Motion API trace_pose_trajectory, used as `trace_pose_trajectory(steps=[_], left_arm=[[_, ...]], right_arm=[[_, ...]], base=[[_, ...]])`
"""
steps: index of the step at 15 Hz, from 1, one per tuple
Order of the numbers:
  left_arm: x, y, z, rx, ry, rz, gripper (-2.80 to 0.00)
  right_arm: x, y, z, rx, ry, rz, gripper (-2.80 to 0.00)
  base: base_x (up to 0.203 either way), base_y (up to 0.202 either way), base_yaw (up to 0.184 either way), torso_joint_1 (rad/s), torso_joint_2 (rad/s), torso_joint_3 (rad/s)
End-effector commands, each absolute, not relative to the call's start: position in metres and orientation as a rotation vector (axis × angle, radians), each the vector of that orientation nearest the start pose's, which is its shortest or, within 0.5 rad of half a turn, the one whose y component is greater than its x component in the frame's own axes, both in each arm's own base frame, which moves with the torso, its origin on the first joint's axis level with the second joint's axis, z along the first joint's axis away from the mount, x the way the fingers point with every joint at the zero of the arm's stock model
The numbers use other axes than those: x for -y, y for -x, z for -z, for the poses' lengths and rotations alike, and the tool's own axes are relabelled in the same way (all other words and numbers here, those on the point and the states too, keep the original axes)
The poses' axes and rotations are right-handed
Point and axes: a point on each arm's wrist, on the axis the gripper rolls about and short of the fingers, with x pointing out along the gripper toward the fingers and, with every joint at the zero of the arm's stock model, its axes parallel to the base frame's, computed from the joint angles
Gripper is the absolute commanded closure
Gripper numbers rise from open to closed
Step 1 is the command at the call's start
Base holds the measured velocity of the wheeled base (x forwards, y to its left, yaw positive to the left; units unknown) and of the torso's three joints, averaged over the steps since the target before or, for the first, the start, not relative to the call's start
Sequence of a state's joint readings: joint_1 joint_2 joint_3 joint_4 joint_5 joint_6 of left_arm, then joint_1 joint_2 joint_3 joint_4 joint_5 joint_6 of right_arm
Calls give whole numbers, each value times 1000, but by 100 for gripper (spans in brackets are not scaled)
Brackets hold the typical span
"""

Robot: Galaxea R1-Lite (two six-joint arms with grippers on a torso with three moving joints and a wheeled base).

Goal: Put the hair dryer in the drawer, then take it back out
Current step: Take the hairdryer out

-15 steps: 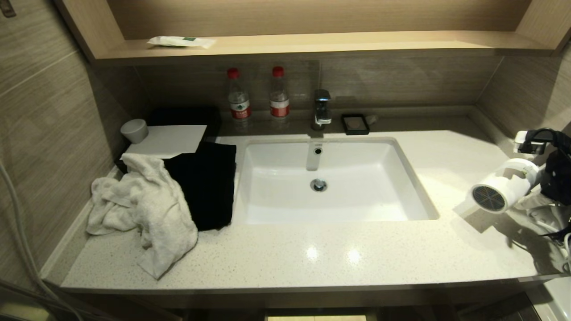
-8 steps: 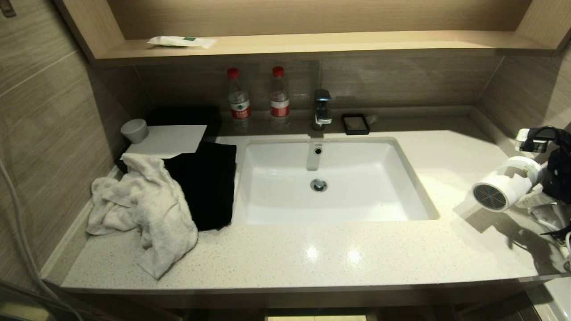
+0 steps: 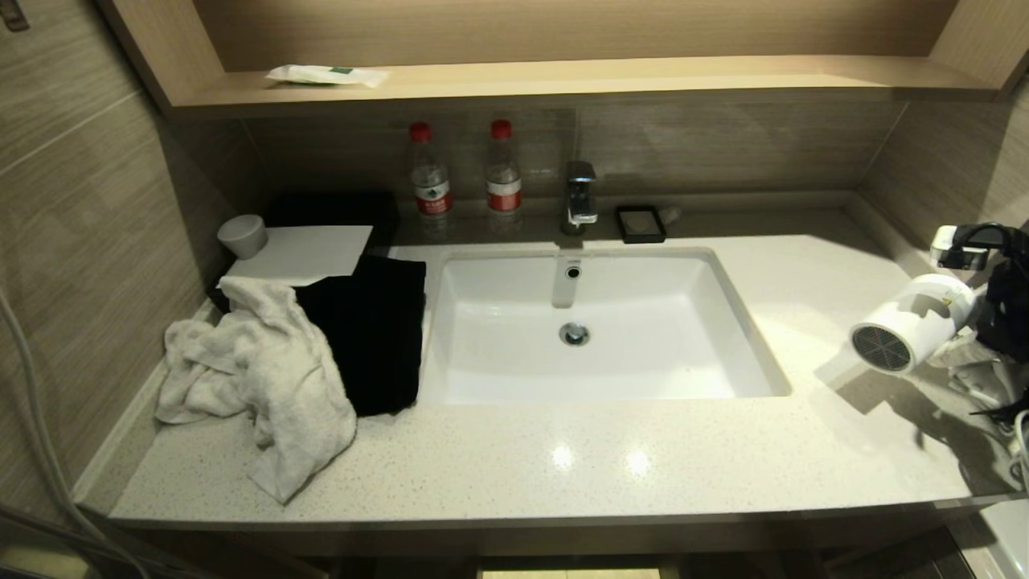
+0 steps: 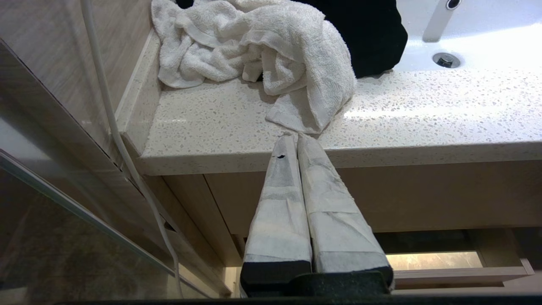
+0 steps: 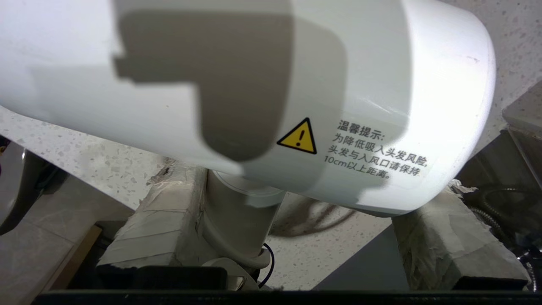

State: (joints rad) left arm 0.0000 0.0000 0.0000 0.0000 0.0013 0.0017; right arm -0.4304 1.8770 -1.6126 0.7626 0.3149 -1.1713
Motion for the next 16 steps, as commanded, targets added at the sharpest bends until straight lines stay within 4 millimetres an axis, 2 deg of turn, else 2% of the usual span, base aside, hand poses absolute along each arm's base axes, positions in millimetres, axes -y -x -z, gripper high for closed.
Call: trace_pose_trajectory(steps=[1,7,16], left_arm=[[0,23,-75,0,-1,-2,0],[0,23,-75,-2,-2,-2,0],[0,23,-75,1,-2,-2,0]], right_arm=[[132,-304,-225,-869,708,-455,0],[130,-302,-225,-855,702,-467,0],[128,-298,-228,-851,704,-463,0]], base=[[0,0,0,0,0,0],[0,0,0,-27,22,-5],[0,0,0,-321,191,-126]])
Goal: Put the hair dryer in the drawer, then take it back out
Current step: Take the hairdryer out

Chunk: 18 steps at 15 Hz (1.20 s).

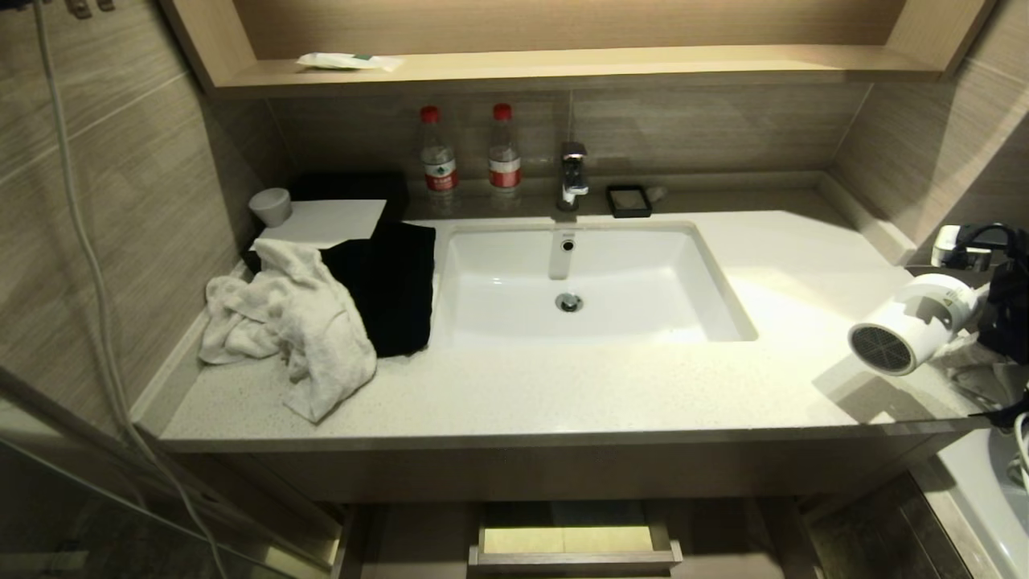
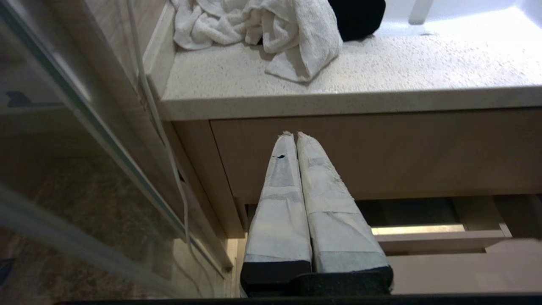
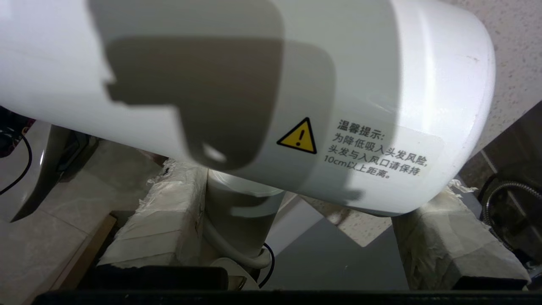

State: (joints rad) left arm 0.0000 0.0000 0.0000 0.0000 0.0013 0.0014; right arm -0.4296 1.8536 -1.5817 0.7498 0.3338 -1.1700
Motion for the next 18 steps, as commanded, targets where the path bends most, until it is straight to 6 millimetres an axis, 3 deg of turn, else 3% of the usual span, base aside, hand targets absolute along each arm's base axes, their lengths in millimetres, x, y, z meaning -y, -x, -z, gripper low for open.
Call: trace_pose_trajectory(steps=[1,12,18], left_arm=[[0,23,-75,1,-2,-2,0],[0,23,-75,1,-1,-2,0],[0,23,-75,1,-1,-2,0]], right_arm=[[128,-296,-229,-850,705,-463,0],[128,-295,-231,-845,707,-459,0],[125,-290,-236,-833,709,-445,0]], base=[[0,0,0,-328,139,-168],[0,0,0,-282,63,-225],[0,0,0,-58,-1,-62]])
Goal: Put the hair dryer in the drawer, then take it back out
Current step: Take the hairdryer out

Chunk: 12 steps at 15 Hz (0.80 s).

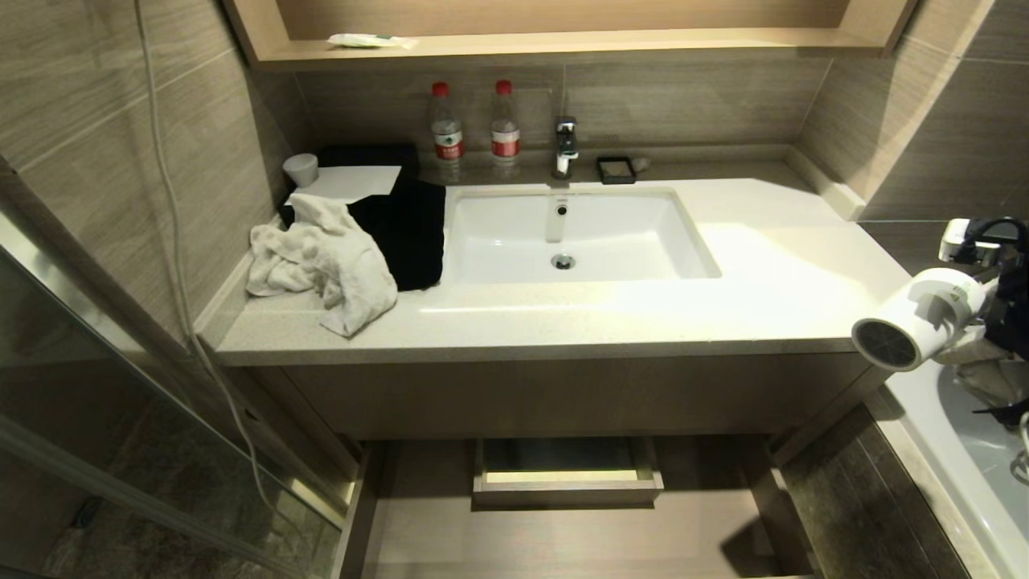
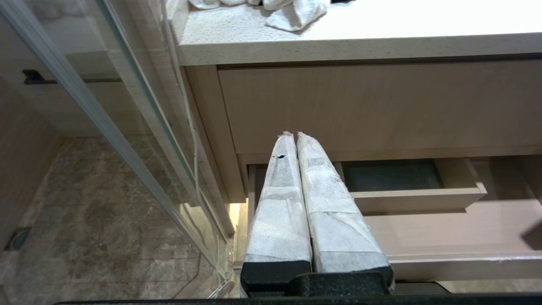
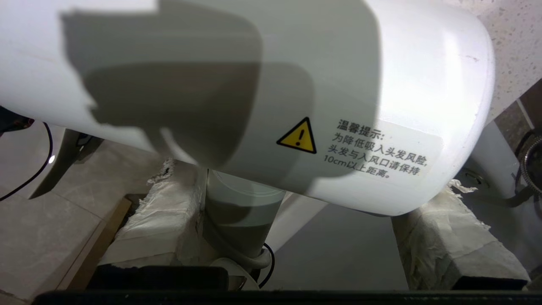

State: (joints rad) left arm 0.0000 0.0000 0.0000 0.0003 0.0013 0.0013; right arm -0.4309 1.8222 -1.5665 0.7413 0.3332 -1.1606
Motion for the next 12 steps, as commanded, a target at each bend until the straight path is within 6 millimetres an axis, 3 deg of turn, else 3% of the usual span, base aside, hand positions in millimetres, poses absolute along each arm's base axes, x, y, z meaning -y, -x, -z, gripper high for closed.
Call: trace_pose_trajectory(steps=[1,12], left_arm=[[0,23,-75,2,-2,-2,0],[0,23,-75,1,-2,-2,0]], right_arm=[[124,-288,-235,-832,711,-442,0],[118,-278,-235,-807,693,-472,0]], base=[[0,0,0,0,0,0],[0,0,0,0,0,0]])
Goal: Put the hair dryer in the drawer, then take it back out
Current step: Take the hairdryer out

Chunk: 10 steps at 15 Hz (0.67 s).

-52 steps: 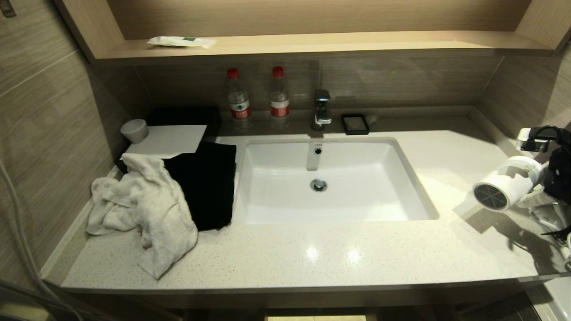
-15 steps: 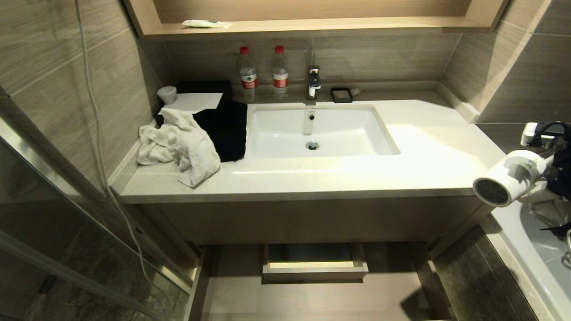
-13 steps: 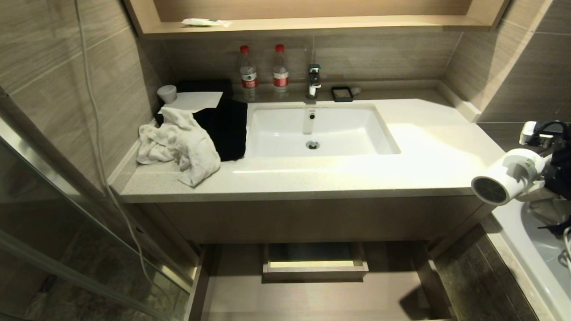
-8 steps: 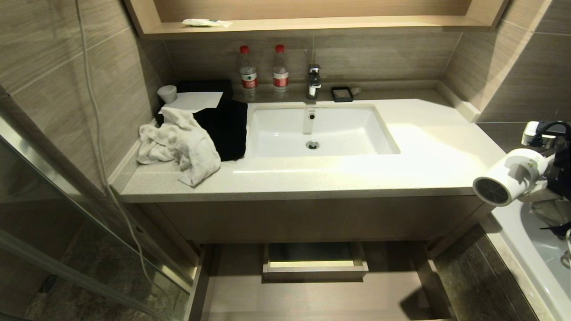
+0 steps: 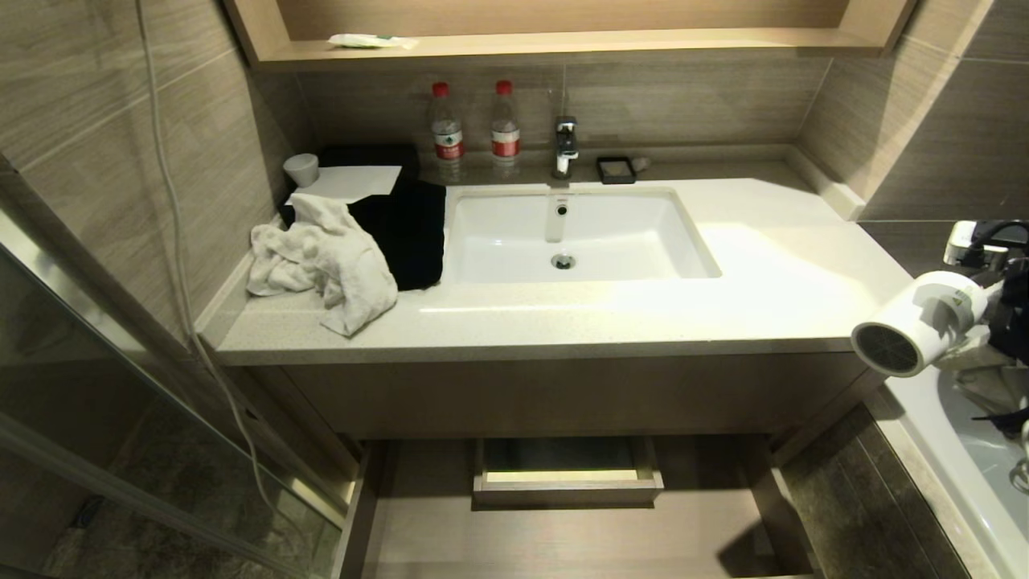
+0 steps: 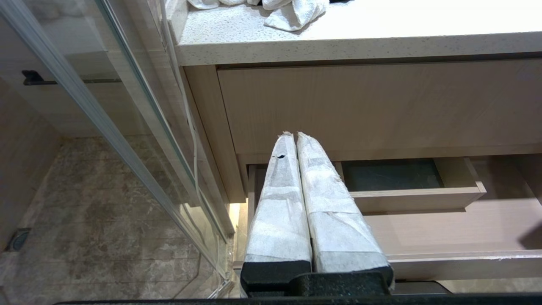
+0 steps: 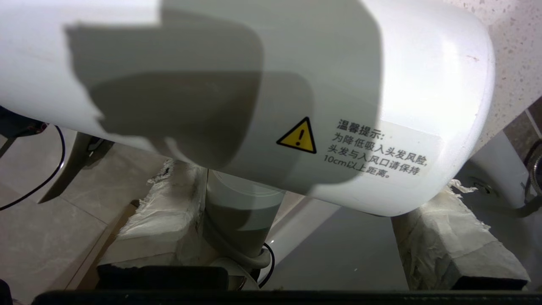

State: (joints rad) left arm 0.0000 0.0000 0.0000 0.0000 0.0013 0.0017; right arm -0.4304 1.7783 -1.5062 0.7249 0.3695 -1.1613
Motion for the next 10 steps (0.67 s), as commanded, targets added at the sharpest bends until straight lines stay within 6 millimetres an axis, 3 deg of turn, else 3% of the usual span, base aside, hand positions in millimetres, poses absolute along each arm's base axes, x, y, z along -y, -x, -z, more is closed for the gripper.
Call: trace_pose_trajectory(steps=[1,10], left_arm=[[0,23,-75,2,-2,-2,0],[0,23,-75,2,-2,-2,0]], right_arm=[[118,-277,-236,-806,694,-471,0],[115,-272,-237,-806,694,-472,0]], base=[[0,0,0,0,0,0],[0,0,0,-143,282,141]])
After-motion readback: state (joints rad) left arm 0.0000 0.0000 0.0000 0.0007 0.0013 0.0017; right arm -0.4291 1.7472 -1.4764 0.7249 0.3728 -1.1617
